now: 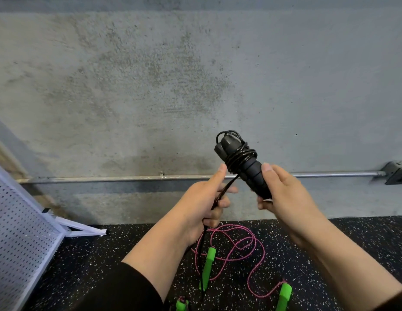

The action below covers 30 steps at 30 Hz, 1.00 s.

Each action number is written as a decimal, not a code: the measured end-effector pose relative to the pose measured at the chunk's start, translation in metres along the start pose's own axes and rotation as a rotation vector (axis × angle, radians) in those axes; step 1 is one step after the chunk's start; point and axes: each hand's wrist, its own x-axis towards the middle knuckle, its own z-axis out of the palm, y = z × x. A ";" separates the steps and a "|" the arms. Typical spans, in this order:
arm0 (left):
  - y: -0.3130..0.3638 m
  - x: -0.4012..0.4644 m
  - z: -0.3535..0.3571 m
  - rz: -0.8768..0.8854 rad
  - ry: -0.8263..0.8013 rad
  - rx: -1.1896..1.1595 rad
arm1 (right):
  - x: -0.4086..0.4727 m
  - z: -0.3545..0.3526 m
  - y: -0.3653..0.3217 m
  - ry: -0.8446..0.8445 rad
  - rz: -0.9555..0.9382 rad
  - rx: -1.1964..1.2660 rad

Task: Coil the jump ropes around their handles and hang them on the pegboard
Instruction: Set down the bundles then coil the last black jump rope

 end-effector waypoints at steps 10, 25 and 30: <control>-0.008 0.004 0.005 -0.074 0.001 -0.104 | -0.003 0.011 0.011 0.038 -0.251 -0.640; -0.006 0.006 -0.001 0.071 -0.004 -0.045 | -0.005 0.002 0.000 -0.271 0.395 0.411; -0.001 0.003 -0.004 0.019 0.012 0.002 | 0.001 0.002 0.005 -0.036 0.049 0.173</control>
